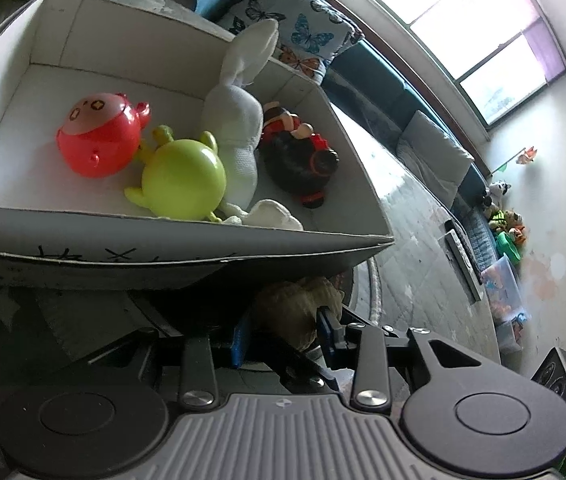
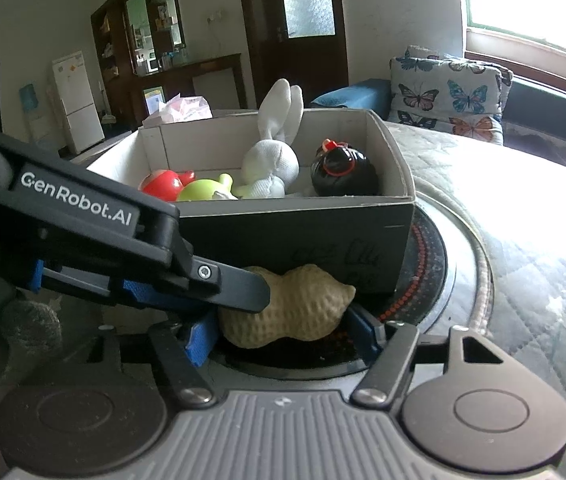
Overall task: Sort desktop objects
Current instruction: 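Move the right tool to the beige peanut-shaped plush and grasp it, then lift the peanut plush with the right gripper over the shoebox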
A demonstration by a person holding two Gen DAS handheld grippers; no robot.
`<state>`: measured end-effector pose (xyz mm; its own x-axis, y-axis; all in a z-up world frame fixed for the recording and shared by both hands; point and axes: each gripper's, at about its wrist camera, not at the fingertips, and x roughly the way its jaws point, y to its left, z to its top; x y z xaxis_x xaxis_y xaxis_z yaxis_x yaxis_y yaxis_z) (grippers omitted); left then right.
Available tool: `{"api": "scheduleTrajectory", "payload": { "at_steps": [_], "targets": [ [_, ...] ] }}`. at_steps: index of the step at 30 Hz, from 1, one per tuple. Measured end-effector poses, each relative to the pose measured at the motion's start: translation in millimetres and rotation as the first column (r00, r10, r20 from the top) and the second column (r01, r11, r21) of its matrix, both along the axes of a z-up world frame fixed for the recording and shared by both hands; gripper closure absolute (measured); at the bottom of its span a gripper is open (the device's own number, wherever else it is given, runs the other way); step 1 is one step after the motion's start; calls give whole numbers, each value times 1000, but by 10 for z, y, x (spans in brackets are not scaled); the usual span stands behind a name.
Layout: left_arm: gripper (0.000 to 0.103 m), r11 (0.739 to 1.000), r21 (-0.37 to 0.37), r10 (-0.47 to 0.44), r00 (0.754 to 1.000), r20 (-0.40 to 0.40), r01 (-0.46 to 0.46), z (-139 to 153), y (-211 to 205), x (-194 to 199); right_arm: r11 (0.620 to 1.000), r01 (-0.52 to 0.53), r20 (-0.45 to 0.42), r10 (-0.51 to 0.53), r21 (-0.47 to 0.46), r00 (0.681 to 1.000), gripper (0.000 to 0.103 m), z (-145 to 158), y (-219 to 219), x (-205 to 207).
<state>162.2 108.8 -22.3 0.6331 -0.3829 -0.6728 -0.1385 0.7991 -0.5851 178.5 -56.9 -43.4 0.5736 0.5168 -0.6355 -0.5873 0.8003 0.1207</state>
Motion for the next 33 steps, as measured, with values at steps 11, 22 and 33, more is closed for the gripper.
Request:
{"api": "scheduleTrajectory", "payload": {
  "at_steps": [11,22,33],
  "targets": [
    [66,998,53,-34,994,106,28,416,-65,-242,1000,-21,98,20,14,995,34,385,-31,-234],
    [65,998,56,17,987,159,-26,682,259,32,998,-63,161,59,22,985,34,666,298,103],
    [66,996,59,56,992,113,-63,544,572,520,997,-43,58,40,64,998,34,499,580,661]
  ]
}}
